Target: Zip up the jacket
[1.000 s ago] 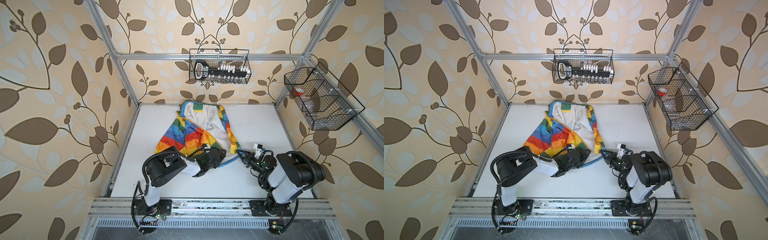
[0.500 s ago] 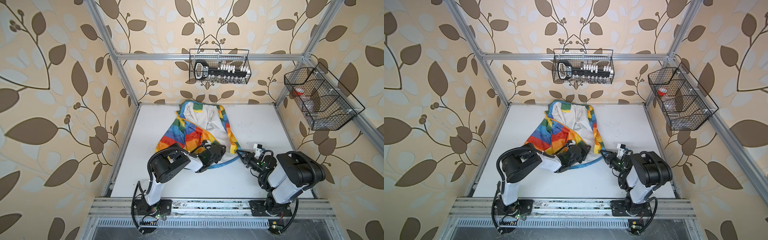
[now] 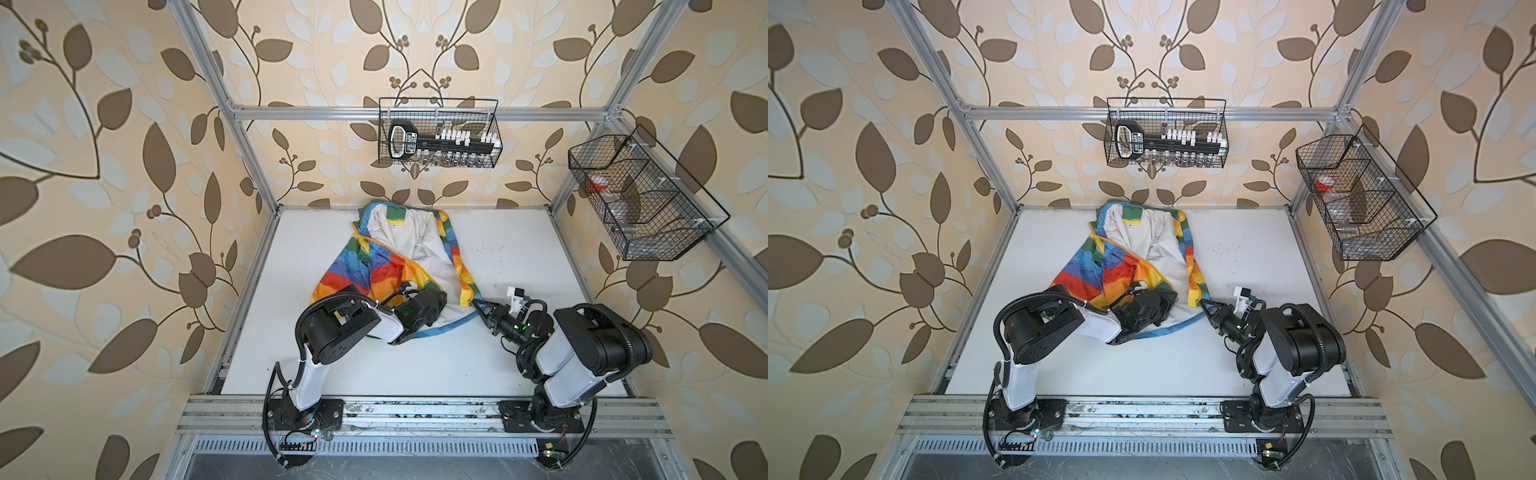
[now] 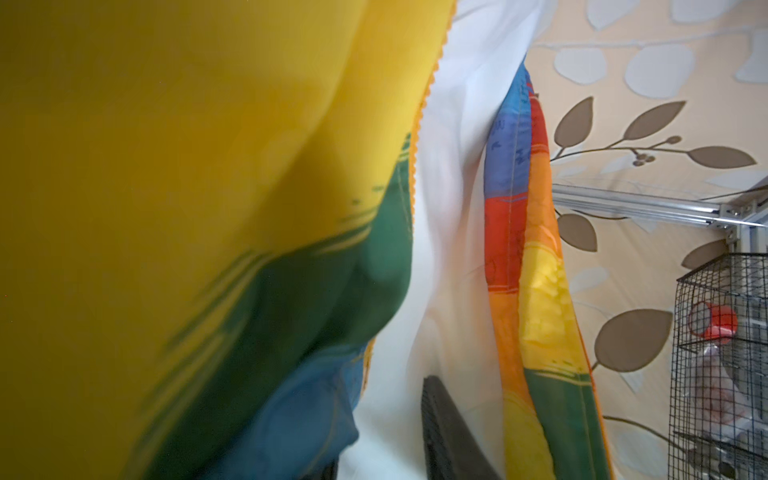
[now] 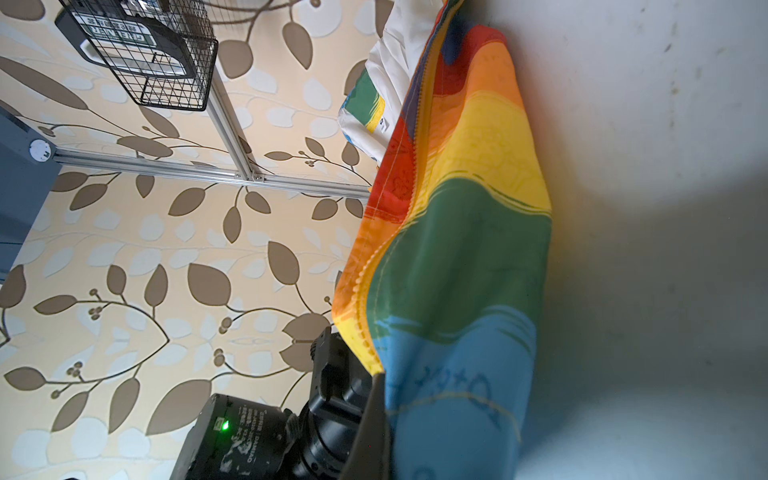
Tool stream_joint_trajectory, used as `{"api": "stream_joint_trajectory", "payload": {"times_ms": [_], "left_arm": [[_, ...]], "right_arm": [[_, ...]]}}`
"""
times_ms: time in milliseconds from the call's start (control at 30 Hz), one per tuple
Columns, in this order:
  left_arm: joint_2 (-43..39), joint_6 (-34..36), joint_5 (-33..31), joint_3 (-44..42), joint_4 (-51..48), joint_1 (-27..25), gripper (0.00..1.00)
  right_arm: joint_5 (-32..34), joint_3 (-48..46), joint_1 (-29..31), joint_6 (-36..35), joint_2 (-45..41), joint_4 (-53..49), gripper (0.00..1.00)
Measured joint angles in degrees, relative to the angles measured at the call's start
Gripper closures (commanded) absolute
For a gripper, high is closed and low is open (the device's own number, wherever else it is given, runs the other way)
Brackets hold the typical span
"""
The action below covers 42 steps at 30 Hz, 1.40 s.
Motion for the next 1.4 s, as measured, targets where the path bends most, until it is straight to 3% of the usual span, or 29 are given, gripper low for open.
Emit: {"api": "stream_joint_trajectory", "payload": {"times_ms": [900, 1000, 1100, 1167, 1400], "left_arm": [[2.99, -1.33, 1.33, 3.39, -1.07, 1.31, 0.89], [2.97, -0.98, 1.33, 4.02, -1.36, 1.33, 0.87], [2.99, -0.37, 1.36, 4.24, -1.40, 1.33, 0.70], [2.99, -0.59, 1.36, 4.26, -1.49, 1.33, 0.67], [2.99, -0.83, 1.40, 4.87, -2.05, 1.68, 0.73]], "right_arm": [[-0.17, 0.00, 0.04, -0.20, 0.00, -0.02, 1.00], [-0.15, 0.00, 0.46, -0.20, 0.00, -0.02, 1.00], [-0.15, 0.00, 0.90, -0.20, 0.00, -0.02, 1.00], [-0.13, 0.00, 1.16, -0.20, 0.00, -0.02, 1.00], [-0.09, 0.00, 1.51, -0.20, 0.02, -0.02, 1.00]]}}
